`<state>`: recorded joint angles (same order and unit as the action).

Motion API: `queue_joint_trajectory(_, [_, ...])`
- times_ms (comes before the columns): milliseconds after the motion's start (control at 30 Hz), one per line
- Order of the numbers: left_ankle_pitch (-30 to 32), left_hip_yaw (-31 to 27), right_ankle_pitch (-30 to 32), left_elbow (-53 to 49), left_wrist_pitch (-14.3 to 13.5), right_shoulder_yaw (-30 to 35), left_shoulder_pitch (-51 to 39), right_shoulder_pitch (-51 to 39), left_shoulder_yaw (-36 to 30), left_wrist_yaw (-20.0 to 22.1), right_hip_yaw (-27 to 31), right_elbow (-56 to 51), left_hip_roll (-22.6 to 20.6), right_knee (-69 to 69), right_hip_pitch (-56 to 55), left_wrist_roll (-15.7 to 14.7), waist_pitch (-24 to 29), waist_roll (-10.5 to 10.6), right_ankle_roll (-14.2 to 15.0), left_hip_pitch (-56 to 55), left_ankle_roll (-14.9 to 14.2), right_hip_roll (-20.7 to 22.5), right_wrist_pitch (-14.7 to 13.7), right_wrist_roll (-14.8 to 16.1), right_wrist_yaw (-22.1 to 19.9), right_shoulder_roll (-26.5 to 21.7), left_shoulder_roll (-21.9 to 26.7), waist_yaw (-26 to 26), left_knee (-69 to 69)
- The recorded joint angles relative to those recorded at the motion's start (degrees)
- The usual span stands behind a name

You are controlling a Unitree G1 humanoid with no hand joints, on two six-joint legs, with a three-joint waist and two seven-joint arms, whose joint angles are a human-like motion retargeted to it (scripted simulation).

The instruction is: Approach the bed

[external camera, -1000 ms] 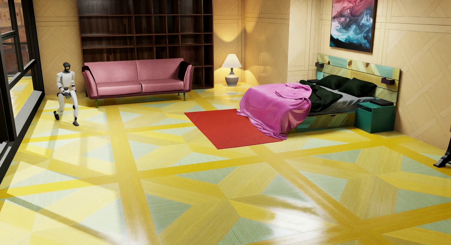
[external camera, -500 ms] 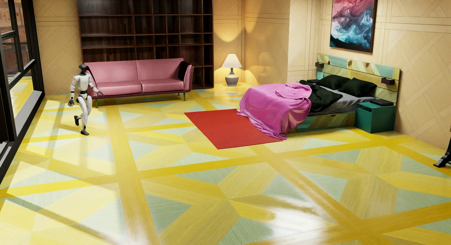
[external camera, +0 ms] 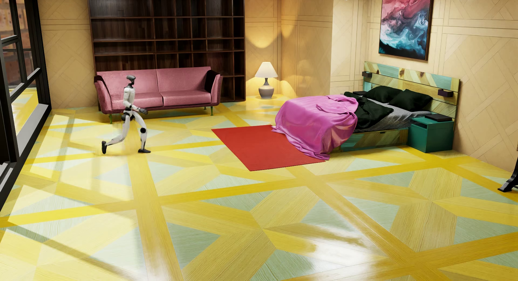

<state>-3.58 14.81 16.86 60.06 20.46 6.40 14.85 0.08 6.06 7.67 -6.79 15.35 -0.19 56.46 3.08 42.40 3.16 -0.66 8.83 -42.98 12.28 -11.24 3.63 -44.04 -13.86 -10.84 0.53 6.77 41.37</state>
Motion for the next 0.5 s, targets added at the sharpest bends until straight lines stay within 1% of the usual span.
queue_joint_trajectory(33, [-3.46, 0.31, -4.09, -0.80, -1.17, 1.88, -3.22, 1.48, -2.75, -0.69, 5.71, 3.45, -3.24, 11.42, -9.37, 3.70, 0.66, -1.62, 0.21, 2.98, -0.30, 1.30, 1.82, -2.62, 2.53, -0.53, -0.44, -0.65, 1.20])
queue_joint_trajectory(67, [-6.23, -0.16, -9.21, -2.76, -1.18, 3.93, -7.10, 2.44, -5.61, 2.02, 9.79, 9.36, -6.41, 18.24, -18.82, 8.36, 1.12, -2.74, 0.46, 6.94, -0.60, 2.71, 3.32, -3.07, 6.39, -0.80, -0.59, -1.00, 0.22])
queue_joint_trajectory(100, [-8.24, -1.73, -13.52, -6.22, -1.72, 6.08, -10.86, 3.15, -6.71, 5.74, 11.51, 16.83, -9.29, 19.87, -27.38, 11.00, 1.36, -3.37, -0.95, 11.60, -0.74, 2.91, 4.40, -3.08, 11.53, -1.31, -1.33, -1.21, -2.22])
queue_joint_trajectory(133, [-9.73, -4.37, -17.72, -10.51, -4.65, 8.29, -14.24, 4.03, -6.35, 7.19, 10.93, 24.41, -11.61, 16.56, -34.34, 10.34, 1.46, -3.56, -2.63, 16.67, -0.72, 2.11, 5.24, -4.11, 17.04, -1.98, -2.56, -1.46, -5.35])
queue_joint_trajectory(167, [-10.88, -7.60, -20.62, -14.68, -9.34, 10.26, -17.50, 5.33, -6.44, 5.39, 8.83, 30.72, -13.22, 9.33, -39.55, 7.97, 1.46, -3.40, -4.36, 21.86, -0.60, 1.22, 6.03, -6.12, 21.78, -2.37, -3.39, -1.91, -8.58])
queue_joint_trajectory(200, [-11.78, -10.98, -22.17, -18.96, -13.74, 11.24, -20.84, 6.97, -8.33, 2.19, 6.44, 34.96, -14.08, -0.96, -42.96, 6.31, 1.40, -3.06, -5.63, 27.10, -0.55, 1.11, 6.55, -8.08, 25.06, -2.40, -3.25, -2.55, -11.78])
queue_joint_trajectory(233, [-12.47, -14.67, -22.82, -23.49, -17.34, 10.91, -24.22, 9.06, -11.66, 0.19, 4.96, 36.93, -14.34, -13.27, -44.81, 6.51, 1.31, -2.72, -4.53, 32.44, -0.65, 2.03, 6.72, -9.19, 26.11, -1.89, -2.05, -3.35, -14.98])
queue_joint_trajectory(267, [-12.73, -18.46, -22.89, -28.15, -20.28, 9.21, -27.42, 11.56, -15.30, 0.39, 4.47, 37.05, -14.01, -26.61, -45.30, 8.06, 1.26, -2.47, -2.66, 37.90, -0.88, 3.43, 6.54, -9.08, 24.82, -0.83, -0.21, -4.26, -18.12])
queue_joint_trajectory(300, [-12.63, -21.54, -22.64, -32.29, -22.68, 6.55, -30.10, 14.30, -18.38, 2.14, 4.58, 36.11, -13.30, -38.20, -45.02, 9.56, 1.32, -2.30, 0.49, 43.16, -1.19, 4.74, 6.13, -7.96, 21.78, 0.46, 1.53, -5.24, -20.28])
queue_joint_trajectory(333, [-11.86, -23.41, -22.94, -35.27, -24.48, 3.69, -31.86, 16.94, -20.47, 4.23, 3.14, 34.91, -12.40, -44.06, -44.76, 9.77, 1.47, -2.13, 3.20, 47.94, -1.62, 5.07, 5.74, -6.55, 17.91, 1.82, 2.80, -6.22, -20.70])
queue_joint_trajectory(367, [-9.83, -24.43, -23.64, -36.81, -25.46, 1.24, -32.29, 19.19, -21.62, 5.79, 1.63, 34.02, -11.41, -42.29, -44.93, 8.25, 1.57, -1.77, 3.42, 52.07, -2.23, 5.22, 5.73, -5.58, 14.17, 3.13, 3.65, -7.30, -19.04])
queue_joint_trajectory(400, [-5.64, -25.32, -22.65, -37.12, -25.31, -0.64, -31.31, 20.83, -22.27, 6.41, 1.73, 33.71, -10.10, -35.13, -45.36, 5.66, 1.55, -1.02, 0.54, 54.87, -4.02, 6.06, 6.22, -5.10, 11.43, 4.59, 4.57, -8.48, -15.45])
queue_joint_trajectory(433, [1.53, -26.58, -18.52, -36.58, -23.96, -2.13, -29.35, 21.60, -23.00, 6.05, 1.07, 34.05, -8.83, -27.30, -45.40, 3.29, 1.54, 0.04, -3.08, 55.59, -9.84, 6.96, 6.88, -4.75, 10.24, 6.28, 5.88, -9.49, -8.91])
queue_joint_trajectory(467, [10.05, -27.91, -17.45, -35.17, -21.67, -3.24, -27.11, 21.26, -24.07, 4.97, -0.79, 34.94, -7.92, -20.54, -44.69, 2.11, 1.72, 1.30, -4.74, 53.34, -20.16, 7.32, 7.33, -4.50, 10.76, 7.87, 7.38, -10.27, 1.31])
queue_joint_trajectory(500, [16.83, -27.64, -21.34, -32.35, -18.69, -3.81, -24.99, 19.64, -25.33, 3.63, -2.77, 36.05, -7.00, -16.02, -43.05, 2.08, 2.07, 2.59, -7.14, 47.65, -26.09, 7.77, 7.56, -4.88, 12.50, 8.86, 8.42, -10.93, 13.73])
